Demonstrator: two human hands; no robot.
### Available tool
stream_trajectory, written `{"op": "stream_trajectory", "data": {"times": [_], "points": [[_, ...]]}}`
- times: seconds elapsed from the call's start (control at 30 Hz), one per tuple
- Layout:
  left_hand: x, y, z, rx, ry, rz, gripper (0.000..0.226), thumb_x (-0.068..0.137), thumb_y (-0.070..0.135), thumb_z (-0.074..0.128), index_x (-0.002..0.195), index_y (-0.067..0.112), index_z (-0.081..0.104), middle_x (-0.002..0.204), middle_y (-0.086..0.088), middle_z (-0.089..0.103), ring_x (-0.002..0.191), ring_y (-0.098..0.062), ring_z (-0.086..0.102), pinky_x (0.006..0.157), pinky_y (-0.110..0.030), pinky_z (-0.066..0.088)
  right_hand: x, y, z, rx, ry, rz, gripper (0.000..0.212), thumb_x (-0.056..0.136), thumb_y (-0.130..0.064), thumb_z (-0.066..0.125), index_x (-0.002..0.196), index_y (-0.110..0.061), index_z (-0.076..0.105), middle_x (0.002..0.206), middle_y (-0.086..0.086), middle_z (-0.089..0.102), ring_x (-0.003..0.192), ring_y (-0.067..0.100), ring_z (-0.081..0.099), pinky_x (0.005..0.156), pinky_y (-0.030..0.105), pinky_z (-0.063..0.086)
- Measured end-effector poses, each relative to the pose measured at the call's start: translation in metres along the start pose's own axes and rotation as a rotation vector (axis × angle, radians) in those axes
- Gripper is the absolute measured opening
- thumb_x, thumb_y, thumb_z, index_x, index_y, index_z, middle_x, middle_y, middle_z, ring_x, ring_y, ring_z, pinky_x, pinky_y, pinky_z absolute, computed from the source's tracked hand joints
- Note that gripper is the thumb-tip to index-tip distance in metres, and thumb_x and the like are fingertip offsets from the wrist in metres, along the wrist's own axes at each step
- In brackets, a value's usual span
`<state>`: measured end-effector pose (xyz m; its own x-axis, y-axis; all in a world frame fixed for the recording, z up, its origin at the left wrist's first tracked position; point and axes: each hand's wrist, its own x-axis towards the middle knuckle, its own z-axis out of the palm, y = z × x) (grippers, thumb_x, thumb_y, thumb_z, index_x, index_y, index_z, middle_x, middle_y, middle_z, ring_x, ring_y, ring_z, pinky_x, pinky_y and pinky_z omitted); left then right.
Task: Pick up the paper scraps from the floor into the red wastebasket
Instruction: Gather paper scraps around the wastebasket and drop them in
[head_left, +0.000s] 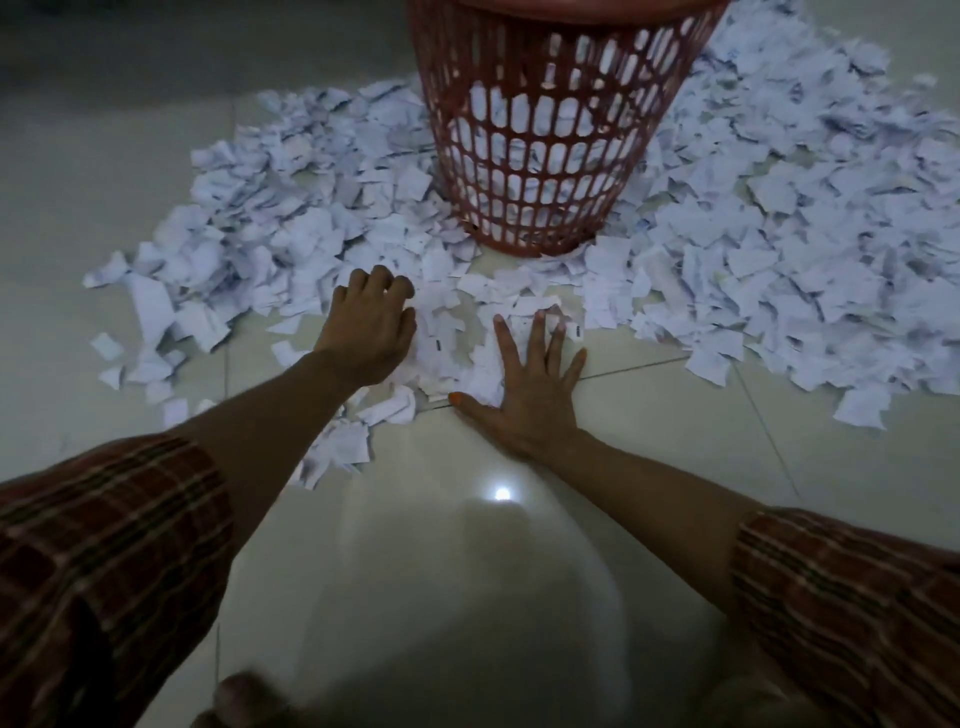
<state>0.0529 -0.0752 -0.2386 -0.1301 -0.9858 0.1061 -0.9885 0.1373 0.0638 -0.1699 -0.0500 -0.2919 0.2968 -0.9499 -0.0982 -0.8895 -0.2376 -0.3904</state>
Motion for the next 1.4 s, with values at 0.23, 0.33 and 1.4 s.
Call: {"op": "stream_trajectory", "data": {"times": [0.23, 0.33, 1.4], "points": [[-0.05, -0.035, 0.0, -0.085, 0.062, -0.362, 0.046, 0.092, 0.039, 0.031, 0.115, 0.006, 0.054, 0.111, -0.02, 0.053, 0.101, -0.04, 0.05, 0.083, -0.049, 0.041, 0.027, -0.052, 0.018, 0.009, -0.063, -0.157, 0.105, 0.068, -0.09, 0.04, 0.151, -0.043, -0.004, 0.158, 0.012, -0.026, 0.143, 0.041, -0.023, 0.106, 0.065, -0.017], [-0.073, -0.037, 0.01, -0.117, 0.047, -0.478, 0.065, 0.089, 0.056, 0.026, 0.123, 0.007, 0.052, 0.123, -0.02, 0.052, 0.11, -0.04, 0.05, 0.092, -0.051, 0.038, 0.03, -0.054, 0.025, -0.082, -0.032, -0.19, 0.085, 0.078, -0.082, 0.033, 0.15, -0.037, 0.025, 0.16, 0.016, 0.006, 0.145, 0.042, 0.0, 0.112, 0.063, -0.002], [-0.102, -0.012, 0.041, -0.107, -0.076, -0.674, 0.067, 0.084, 0.075, 0.033, 0.142, 0.041, 0.03, 0.152, -0.011, 0.021, 0.136, -0.041, 0.019, 0.107, -0.057, 0.02, 0.053, -0.04, 0.011, 0.125, 0.171, -0.44, 0.033, 0.078, -0.027, 0.052, 0.098, -0.005, 0.067, 0.084, 0.01, 0.051, 0.073, 0.027, 0.054, 0.052, 0.031, 0.047]]}}
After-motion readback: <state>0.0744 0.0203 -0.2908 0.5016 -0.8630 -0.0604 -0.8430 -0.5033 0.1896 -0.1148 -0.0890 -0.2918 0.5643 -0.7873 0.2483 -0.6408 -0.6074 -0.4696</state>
